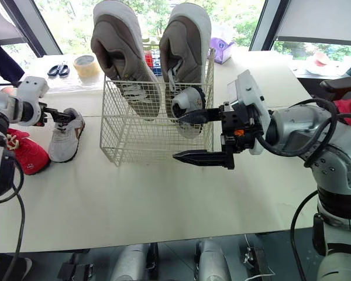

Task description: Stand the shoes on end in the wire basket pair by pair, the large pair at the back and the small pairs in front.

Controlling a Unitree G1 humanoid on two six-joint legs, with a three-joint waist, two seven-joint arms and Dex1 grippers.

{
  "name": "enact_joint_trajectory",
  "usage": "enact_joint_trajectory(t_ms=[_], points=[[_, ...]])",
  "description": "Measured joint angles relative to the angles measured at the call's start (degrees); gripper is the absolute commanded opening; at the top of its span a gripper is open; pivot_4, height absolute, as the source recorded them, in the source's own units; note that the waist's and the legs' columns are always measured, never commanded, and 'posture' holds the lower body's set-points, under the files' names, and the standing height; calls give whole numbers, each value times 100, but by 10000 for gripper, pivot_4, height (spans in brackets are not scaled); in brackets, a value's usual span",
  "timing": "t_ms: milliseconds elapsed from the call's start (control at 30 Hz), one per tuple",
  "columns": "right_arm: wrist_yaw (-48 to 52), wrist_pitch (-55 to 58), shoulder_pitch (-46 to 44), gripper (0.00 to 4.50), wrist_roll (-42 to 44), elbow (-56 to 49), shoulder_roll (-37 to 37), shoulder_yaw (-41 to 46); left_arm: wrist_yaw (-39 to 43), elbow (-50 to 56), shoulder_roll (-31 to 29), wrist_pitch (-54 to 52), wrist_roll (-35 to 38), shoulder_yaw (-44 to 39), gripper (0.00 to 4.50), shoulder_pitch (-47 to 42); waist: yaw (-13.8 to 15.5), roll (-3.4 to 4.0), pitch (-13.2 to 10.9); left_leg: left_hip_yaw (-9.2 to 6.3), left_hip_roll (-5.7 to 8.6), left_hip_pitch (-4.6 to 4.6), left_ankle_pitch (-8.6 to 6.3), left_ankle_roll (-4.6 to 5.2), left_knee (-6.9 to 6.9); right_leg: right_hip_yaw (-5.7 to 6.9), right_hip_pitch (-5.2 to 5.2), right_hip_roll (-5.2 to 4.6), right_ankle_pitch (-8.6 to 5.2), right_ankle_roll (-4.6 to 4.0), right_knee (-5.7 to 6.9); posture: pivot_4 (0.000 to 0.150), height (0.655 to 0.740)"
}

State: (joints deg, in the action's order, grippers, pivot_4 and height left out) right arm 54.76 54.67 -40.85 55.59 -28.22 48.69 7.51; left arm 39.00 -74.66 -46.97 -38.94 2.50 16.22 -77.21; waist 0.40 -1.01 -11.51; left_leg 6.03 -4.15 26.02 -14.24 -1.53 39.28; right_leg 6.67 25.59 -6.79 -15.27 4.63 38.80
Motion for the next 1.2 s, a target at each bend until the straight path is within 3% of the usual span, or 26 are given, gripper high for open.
enact_joint_trajectory(t_ms=[200, 433, 533, 600, 700, 733, 900, 1000, 1100, 1200], points=[[-146, 0, 0, 45000, 46, 0, 36, -1, -271, -172, 195, 201, -230, -435, 1006, 123, -13, -2, 1, 0, 0, -3, 0, 1, 1, 0, 0, 0, 0, 0, 10, 1500, 6938], [-196, 0, -1, 45000, 43, 60, 199, 0, -711, -235, 158, 159, -58, -1379, 442, 78, 0, -10, -2, -4, 0, -2, -2, 5, 6, 1, 1, -1, 0, 0, 18, 1500, 6938], [-191, 87, -24, 45000, 134, 278, 263, 64, -1030, -56, -27, -75, 336, -2109, 442, -387, 16, -69, -17, -10, -1, 14, -1, 4, 12, 5, 9, -1, 0, -1, 22, 1500, 6938], [-284, 260, -64, 45000, 372, 472, 272, 268, -1085, 716, -191, -278, 599, -2494, 442, -515, 14, -73, -15, -13, -4, 37, -4, 8, 37, 7, 17, -3, 1, 0, 24, 1500, 6938], [-499, 731, -63, 45000, 982, 823, 439, 702, -1487, 4041, -83, -964, 1400, -3696, 442, 336, -1, -73, -16, -12, -4, 45, -9, 15, 51, 2, 13, -12, 7, 12, 24, 1500, 6938], [-537, 909, -63, 45000, 1247, 909, 524, 855, -1808, 5572, 262, -1157, 1769, -4370, 442, 817, -1, -68, -13, -10, -2, 38, -11, 18, 55, -2, 5, -14, 10, 16, 22, 1500, 6938], [-518, 1165, -204, 45000, 1553, 1239, 655, 887, -3207, 9006, 1970, -1345, 3287, -6232, 442, 1686, 6, -69, -12, -17, -8, 5, -12, 21, 80, 3, -28, -11, 21, 9, 33, 1500, 6938], [-360, 1172, -316, 45000, 1433, 1913, 651, 837, -3634, 10430, 2532, -1580, 3680, -6086, 442, 2724, 7, -69, -11, -15, -9, -75, -21, 35, 73, 0, -99, -6, 19, 9, 33, 1500, 6938], [-44, 1125, -456, 45000, 1094, 2319, 652, 446, -3860, 11026, 3119, -1692, 4113, -5475, 442, 3078, 109, -84, -7, -33, -8, -54, -31, 51, 87, 16, -99, -5, 21, 6, 26, 1500, 6938], [181, 1233, -492, 45000, 1025, 2372, 650, 183, -3883, 11375, 3204, -1526, 4351, -4886, 442, 3159, 119, -77, -7, -22, -6, -57, -33, 54, 83, 6, -94, -6, 21, 6, 23, 1500, 6938]])
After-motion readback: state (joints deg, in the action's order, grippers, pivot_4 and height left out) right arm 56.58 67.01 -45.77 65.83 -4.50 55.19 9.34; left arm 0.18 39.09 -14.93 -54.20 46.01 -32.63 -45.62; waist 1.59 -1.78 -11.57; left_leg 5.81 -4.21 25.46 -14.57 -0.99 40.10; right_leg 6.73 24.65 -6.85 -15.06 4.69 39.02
